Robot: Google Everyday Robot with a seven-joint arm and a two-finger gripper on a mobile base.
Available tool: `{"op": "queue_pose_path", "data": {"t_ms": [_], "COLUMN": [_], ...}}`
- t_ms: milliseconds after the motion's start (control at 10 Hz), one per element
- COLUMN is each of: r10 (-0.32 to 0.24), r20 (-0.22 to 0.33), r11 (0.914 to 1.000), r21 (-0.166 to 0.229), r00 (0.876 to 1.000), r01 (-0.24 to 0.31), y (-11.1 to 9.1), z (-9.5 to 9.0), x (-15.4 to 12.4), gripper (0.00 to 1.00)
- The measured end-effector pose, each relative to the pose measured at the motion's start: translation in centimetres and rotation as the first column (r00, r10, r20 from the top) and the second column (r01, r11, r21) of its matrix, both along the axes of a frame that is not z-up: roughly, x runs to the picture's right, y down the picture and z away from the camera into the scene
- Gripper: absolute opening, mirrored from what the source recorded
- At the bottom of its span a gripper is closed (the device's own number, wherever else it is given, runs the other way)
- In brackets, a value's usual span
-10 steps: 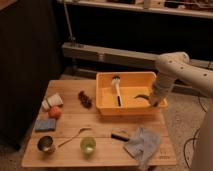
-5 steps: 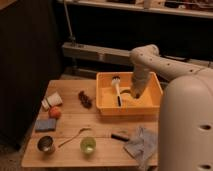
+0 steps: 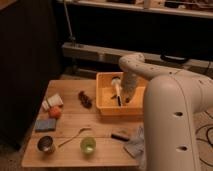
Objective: Place pepper in tray
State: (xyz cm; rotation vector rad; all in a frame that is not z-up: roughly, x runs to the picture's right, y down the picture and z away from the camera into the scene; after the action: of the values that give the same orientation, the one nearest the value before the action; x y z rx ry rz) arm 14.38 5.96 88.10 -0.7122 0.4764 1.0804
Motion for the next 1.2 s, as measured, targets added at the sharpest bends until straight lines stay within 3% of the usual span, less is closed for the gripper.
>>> {"op": "queue_pose_path", "data": {"t_ms": [300,400,1200], "r10": [0.037,0.046,0.061], "r20": [-0.031,-0.033,-0.023], "r11": [0.9991,0.9987,0.9980], "r21": [-0.018,-0.020,-0.015], "r00": [0.999,0.998,0.998], "r01": [-0.037,-0.047,-0.061], "y": [1.9,2.3,2.4], "z": [-1.0,-1.3,-1.3], "x": [3.1,3.6,3.3], "gripper": [0.72,0.77,0.80]}}
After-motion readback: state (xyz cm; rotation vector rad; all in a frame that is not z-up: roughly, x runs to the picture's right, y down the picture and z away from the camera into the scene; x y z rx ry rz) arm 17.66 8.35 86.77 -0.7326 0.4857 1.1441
